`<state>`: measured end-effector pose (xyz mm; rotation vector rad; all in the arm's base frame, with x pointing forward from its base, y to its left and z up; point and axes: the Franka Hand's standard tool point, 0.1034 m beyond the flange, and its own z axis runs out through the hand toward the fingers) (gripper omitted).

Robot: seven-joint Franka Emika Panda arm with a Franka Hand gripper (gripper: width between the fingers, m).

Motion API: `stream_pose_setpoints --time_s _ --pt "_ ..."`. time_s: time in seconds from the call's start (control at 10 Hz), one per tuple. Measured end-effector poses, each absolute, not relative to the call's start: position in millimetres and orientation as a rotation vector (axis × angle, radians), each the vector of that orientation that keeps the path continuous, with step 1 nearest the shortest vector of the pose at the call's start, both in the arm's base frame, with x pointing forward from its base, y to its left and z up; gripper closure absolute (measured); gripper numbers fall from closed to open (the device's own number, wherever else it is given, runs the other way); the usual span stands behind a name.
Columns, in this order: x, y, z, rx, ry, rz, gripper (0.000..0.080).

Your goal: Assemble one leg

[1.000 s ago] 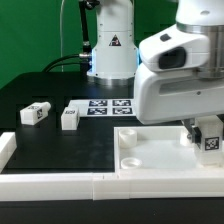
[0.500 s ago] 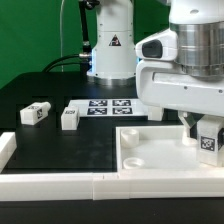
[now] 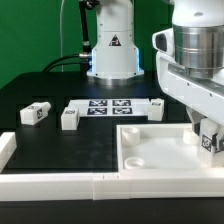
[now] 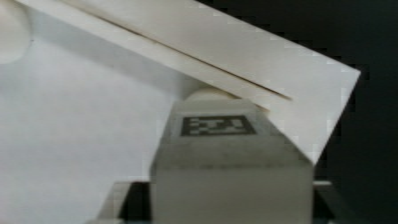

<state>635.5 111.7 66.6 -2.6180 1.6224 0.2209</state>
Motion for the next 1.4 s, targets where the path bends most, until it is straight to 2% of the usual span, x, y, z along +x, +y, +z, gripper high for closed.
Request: stream_pose_setpoints --time_s 0.1,0.2,0.3,0.4,0.7,1.3,1.4 --pt "636 112 67.1 -2.63 1.599 0.219 0.0449" --pt "636 112 68.4 -2.698 1.463 0.209 0.0267" --pt "636 110 69.4 -2.784 1.268 0.197 0.0174" --pt "636 110 70.9 -2.873 1.016 0.185 0.0157" --pt "634 115 71.7 -2.998 0.375 0.154 0.0151" --pt "626 123 65.4 -2.991 -0.404 0.073 0.015" --pt "626 123 65.1 -2.993 -0.392 0.074 0.028"
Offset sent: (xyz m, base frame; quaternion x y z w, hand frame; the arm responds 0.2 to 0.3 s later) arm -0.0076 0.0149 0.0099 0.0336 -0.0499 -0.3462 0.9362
